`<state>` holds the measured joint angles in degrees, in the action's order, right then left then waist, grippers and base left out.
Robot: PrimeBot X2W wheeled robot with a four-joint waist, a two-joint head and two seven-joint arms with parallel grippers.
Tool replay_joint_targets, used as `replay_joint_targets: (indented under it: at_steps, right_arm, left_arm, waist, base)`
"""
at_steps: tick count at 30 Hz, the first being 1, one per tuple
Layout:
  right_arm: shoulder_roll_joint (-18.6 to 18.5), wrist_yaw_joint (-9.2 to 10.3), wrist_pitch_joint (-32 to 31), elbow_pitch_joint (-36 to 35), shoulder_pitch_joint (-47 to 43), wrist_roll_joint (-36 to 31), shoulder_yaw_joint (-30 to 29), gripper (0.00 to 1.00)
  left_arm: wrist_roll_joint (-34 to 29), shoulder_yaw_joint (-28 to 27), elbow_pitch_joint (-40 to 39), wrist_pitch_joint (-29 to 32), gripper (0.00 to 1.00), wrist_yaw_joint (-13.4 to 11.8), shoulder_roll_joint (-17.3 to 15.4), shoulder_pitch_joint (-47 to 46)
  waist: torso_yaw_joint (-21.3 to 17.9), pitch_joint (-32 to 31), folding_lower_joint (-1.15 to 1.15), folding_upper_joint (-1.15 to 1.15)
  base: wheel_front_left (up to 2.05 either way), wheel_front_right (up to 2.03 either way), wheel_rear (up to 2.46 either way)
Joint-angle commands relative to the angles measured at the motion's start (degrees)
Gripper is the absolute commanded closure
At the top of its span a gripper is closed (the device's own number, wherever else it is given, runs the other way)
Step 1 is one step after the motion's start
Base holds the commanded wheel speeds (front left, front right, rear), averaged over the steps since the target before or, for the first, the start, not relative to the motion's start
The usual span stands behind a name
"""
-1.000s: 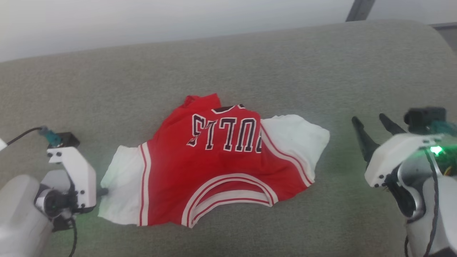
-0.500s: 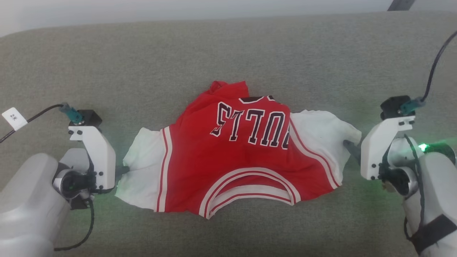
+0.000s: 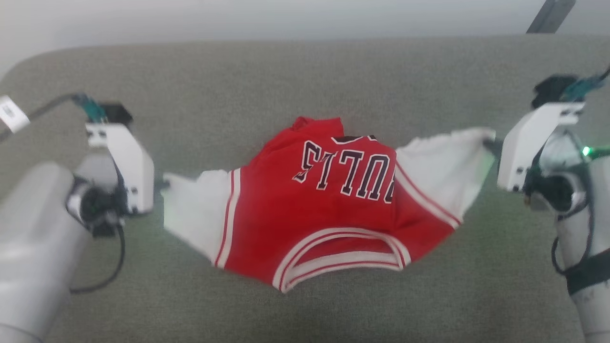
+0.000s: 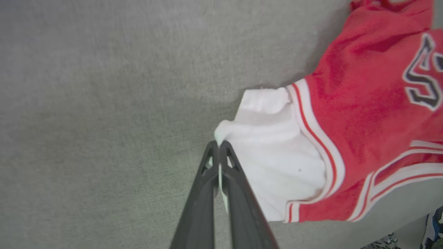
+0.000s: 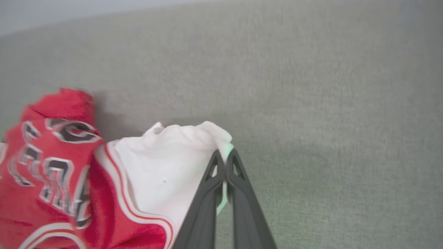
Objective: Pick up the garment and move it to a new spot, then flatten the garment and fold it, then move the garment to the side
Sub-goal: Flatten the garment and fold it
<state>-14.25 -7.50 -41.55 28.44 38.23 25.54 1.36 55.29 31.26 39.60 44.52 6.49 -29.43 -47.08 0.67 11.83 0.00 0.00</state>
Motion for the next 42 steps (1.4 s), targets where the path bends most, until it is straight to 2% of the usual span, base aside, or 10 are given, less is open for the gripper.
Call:
replay_joint_targets:
  at_steps: [1, 4, 8, 13, 20, 24, 33, 42]
  right_arm:
    - [0.39, 0.02, 0.55, -0.90, 1.41, 0.77, -0.72, 1.00]
    - [0.05, 0.02, 1.35, -2.23, 3.29, 1.18, -1.18, 1.00]
    - [1.35, 0.02, 1.57, -4.01, 7.06, 3.48, -2.46, 1.00]
    - [2.80, 0.02, 5.38, -5.14, 13.07, 3.24, -4.46, 1.00]
    - [5.04, 0.02, 12.01, -1.77, 22.13, 1.73, -5.53, 1.00]
    - [6.15, 0.02, 15.36, 2.04, 26.50, 0.66, -6.24, 1.00]
    - [5.43, 0.01, 26.15, 9.65, 34.51, -3.64, -4.53, 1.00]
    - [4.10, 0.02, 45.75, 16.97, 45.16, -10.47, -0.10, 1.00]
  left_arm:
    - [-0.59, -0.63, -0.74, 0.34, 1.00, -0.14, -0.38, -2.08]
    - [-0.75, -1.00, -1.45, 1.09, 1.00, -0.60, -0.93, -4.50]
    - [-1.12, -1.88, -2.60, 1.37, 1.00, -1.61, -1.43, -9.74]
    - [-2.30, -3.35, -2.79, -0.13, 1.00, -3.25, -1.55, -16.82]
    - [-4.00, -5.84, -0.12, -5.81, 1.00, -5.16, -0.54, -26.05]
    - [-4.69, -6.09, 2.10, -7.92, 1.00, -5.25, 0.23, -30.06]
    - [-7.57, -5.61, 6.98, -14.01, 1.00, -4.14, 0.89, -36.41]
    - [-11.33, -5.99, 11.51, -28.14, 1.00, -3.71, 2.85, -45.63]
  waist:
    - [0.29, -2.00, 0.00, 0.00]
    - [0.38, -3.37, 0.00, 0.00]
    - [0.57, -6.08, 0.00, 0.00]
    - [0.55, -8.60, 0.00, 0.00]
    - [0.27, -10.83, 0.00, 0.00]
    - [0.26, -11.04, 0.00, 0.00]
    - [0.50, -4.27, 0.00, 0.00]
    - [0.53, 6.88, 0.00, 0.00]
  base:
    - [0.00, 0.00, 0.00]
    - [0.00, 0.00, 0.00]
    - [0.00, 0.00, 0.00]
    - [0.00, 0.00, 0.00]
    - [0.00, 0.00, 0.00]
    - [0.00, 0.00, 0.00]
    - [0.00, 0.00, 0.00]
    - [0.00, 0.00, 0.00]
